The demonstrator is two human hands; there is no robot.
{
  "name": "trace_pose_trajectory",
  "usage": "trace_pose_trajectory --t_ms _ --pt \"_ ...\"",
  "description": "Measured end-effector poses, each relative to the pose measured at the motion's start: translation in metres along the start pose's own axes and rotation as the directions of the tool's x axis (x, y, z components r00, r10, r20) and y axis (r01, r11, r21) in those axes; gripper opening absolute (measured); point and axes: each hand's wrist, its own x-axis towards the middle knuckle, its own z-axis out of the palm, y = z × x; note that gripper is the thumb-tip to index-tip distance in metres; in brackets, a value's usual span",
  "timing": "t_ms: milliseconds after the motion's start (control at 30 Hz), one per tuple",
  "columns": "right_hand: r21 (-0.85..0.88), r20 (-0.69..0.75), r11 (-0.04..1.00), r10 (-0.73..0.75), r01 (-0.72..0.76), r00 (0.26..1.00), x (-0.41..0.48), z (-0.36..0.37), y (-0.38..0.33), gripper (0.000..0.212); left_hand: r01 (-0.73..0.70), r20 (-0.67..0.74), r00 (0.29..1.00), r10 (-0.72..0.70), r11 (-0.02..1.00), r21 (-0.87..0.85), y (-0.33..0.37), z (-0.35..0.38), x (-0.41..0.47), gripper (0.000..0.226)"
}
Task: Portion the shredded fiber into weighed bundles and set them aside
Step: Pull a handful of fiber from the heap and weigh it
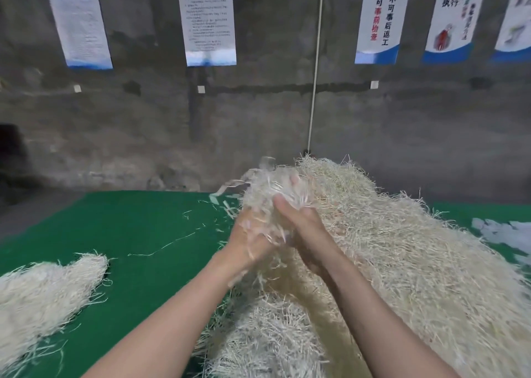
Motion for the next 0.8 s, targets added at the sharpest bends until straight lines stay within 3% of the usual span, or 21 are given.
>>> trace_pose_trajectory --t_ms 100,167,200,267,333,367,433,467,500,533,600,667,733,767,800 --pt "0.136 -0.104 0.979 0.165 -0.15 0.981 0.002 0.024 0.001 0.106 -0.089 -0.097 0.984 0.152 0.877 0.473 0.005 0.0 -0.018 0.011" --pt "0.192 -0.191 0.973 0.164 -0.127 0.968 0.001 0.033 0.002 0.084 -0.161 -0.048 0.972 0.229 0.805 0.571 0.014 -0.011 -0.034 0.015" --pt "0.152 -0.245 0.98 0.166 -0.131 0.955 0.0 0.035 0.002 0.082 -0.178 0.001 0.978 0.206 0.843 0.507 0.018 -0.02 -0.043 0.025" --pt "0.056 -0.322 0.986 0.169 -0.16 0.931 -0.004 0.037 0.004 0.085 -0.107 0.131 0.988 0.081 0.974 0.201 0.022 -0.045 -0.06 0.049" --pt "0.018 -0.303 0.987 0.155 -0.157 0.94 -0.015 0.04 0.007 0.082 -0.084 0.185 0.978 0.095 0.994 -0.065 0.018 -0.075 -0.08 0.048" --pt "0.01 -0.293 0.989 0.142 -0.145 0.946 -0.022 0.044 0.006 0.078 -0.113 0.094 0.988 0.125 0.985 -0.127 0.013 -0.089 -0.089 0.039" --pt "0.062 -0.303 0.993 0.117 -0.103 0.946 -0.033 0.051 0.002 0.072 -0.221 -0.264 0.948 0.178 0.964 -0.145 -0.001 -0.112 -0.104 0.021" --pt "0.116 -0.319 0.99 0.113 -0.08 0.941 -0.038 0.054 0.0 0.067 -0.226 -0.385 0.912 0.141 0.956 -0.185 -0.01 -0.12 -0.11 0.018" --pt "0.203 -0.311 0.976 0.135 -0.073 0.941 -0.044 0.059 -0.003 0.059 -0.192 -0.406 0.912 0.061 0.937 -0.291 -0.021 -0.123 -0.115 0.022" --pt "0.316 -0.275 0.946 0.168 -0.076 0.947 -0.05 0.065 -0.003 0.046 -0.09 -0.294 0.954 -0.058 0.88 -0.466 -0.033 -0.122 -0.121 0.044" --pt "0.482 -0.19 0.869 0.227 -0.11 0.955 -0.065 0.088 0.008 0.039 0.252 0.121 0.962 -0.245 0.622 -0.741 -0.06 -0.114 -0.14 0.084" --pt "0.38 -0.18 0.91 0.251 -0.168 0.951 -0.082 0.114 0.031 0.051 0.453 0.415 0.891 -0.184 0.403 -0.795 -0.077 -0.101 -0.166 0.076" --pt "0.127 -0.146 0.961 0.261 -0.244 0.954 -0.106 0.137 0.062 0.074 0.498 0.454 0.866 -0.208 0.291 -0.817 -0.091 -0.088 -0.188 0.067" --pt "0.015 -0.125 0.959 0.282 -0.283 0.951 -0.119 0.142 0.08 0.077 0.484 0.41 0.87 -0.274 0.318 -0.815 -0.102 -0.083 -0.198 0.061" --pt "-0.061 -0.092 0.954 0.287 -0.293 0.954 -0.133 0.144 0.098 0.068 0.477 0.334 0.865 -0.375 0.406 -0.779 -0.113 -0.078 -0.209 0.051"
